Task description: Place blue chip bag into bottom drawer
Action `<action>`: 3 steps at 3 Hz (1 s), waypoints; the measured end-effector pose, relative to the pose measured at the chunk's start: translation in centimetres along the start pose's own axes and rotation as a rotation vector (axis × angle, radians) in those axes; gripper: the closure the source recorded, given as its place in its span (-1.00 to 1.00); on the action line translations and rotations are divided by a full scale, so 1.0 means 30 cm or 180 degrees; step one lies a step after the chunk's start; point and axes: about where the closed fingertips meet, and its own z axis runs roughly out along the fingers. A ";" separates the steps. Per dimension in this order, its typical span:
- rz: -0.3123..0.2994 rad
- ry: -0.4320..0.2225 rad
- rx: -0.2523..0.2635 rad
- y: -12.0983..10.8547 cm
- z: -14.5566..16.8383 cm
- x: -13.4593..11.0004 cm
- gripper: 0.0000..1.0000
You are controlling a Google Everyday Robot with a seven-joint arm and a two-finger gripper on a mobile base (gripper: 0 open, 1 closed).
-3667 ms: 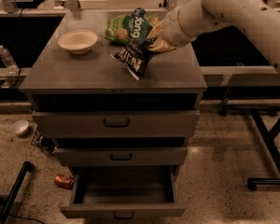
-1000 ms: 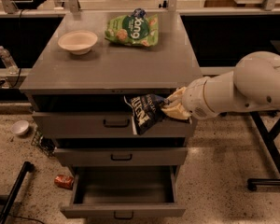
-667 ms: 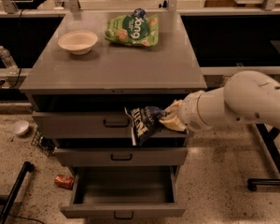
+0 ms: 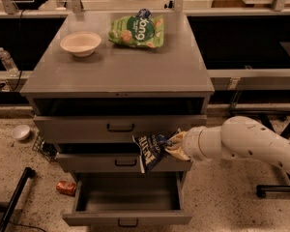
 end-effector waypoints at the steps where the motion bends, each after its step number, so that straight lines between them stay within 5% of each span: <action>1: 0.0035 -0.0009 -0.0022 0.008 0.017 0.015 1.00; 3: 0.0360 -0.0284 -0.0304 0.106 0.290 0.214 1.00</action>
Offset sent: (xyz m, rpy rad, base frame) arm -0.0073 0.0096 -0.1276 0.1495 0.1840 -0.0490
